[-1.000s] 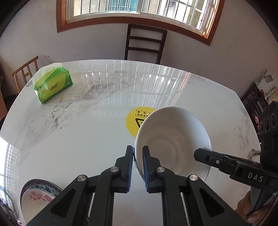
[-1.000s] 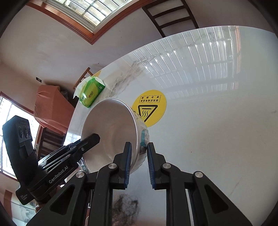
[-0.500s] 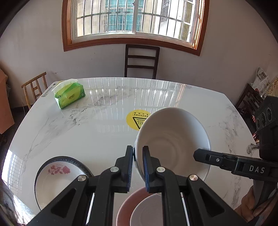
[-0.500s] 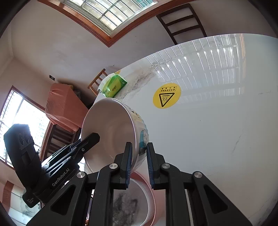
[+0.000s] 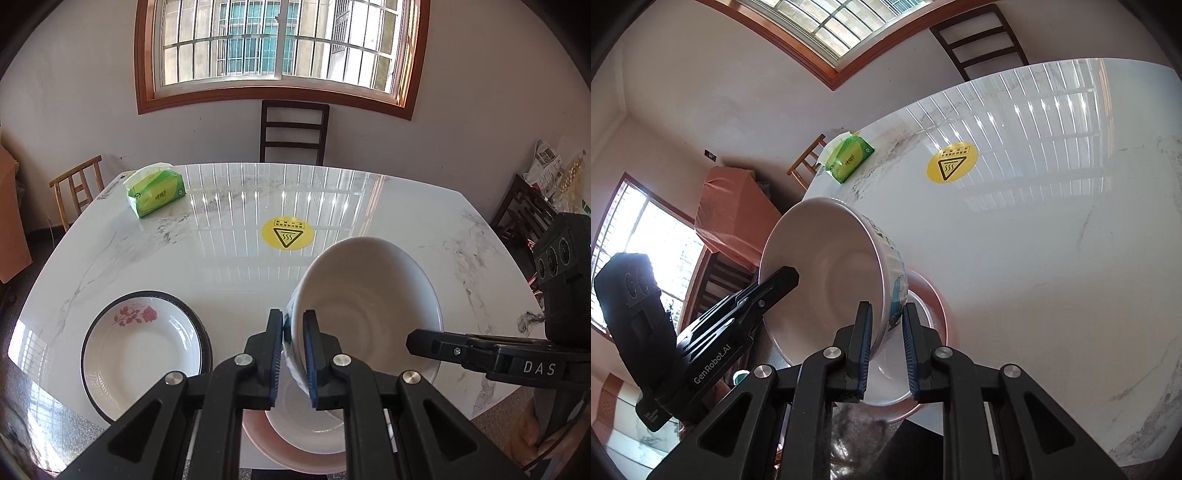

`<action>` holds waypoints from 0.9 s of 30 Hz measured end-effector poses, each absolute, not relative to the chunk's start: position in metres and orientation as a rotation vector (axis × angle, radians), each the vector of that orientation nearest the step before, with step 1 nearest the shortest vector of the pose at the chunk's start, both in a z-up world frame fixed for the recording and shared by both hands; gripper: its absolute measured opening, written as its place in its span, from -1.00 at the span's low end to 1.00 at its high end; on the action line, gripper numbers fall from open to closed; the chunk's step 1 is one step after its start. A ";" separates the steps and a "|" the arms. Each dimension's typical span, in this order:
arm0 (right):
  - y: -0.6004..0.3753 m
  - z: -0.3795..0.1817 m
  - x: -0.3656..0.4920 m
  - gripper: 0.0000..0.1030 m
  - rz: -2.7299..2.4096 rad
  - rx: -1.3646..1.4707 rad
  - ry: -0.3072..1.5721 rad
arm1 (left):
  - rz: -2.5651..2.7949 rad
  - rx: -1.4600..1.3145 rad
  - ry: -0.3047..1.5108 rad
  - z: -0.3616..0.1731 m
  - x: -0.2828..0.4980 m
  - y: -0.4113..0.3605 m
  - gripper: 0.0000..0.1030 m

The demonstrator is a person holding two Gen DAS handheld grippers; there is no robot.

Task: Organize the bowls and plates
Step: 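Lift the 'Dog' bowl and carry it over the nested pink and white bowls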

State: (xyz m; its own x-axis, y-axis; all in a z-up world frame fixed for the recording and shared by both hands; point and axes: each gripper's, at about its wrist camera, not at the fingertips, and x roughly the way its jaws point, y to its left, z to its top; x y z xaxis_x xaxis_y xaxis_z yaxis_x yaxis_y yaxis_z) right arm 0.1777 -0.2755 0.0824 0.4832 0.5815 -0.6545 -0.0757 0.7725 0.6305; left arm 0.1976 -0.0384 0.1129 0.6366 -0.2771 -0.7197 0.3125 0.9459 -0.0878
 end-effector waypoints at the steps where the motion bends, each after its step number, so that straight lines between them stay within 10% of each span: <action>1: -0.276 0.082 0.176 -0.68 0.429 0.579 0.997 | -0.338 0.045 0.817 0.112 0.194 -0.038 -0.78; 27: -0.264 0.069 0.154 -0.66 0.406 0.581 1.031 | -0.333 0.002 0.928 0.077 0.166 -0.022 -0.78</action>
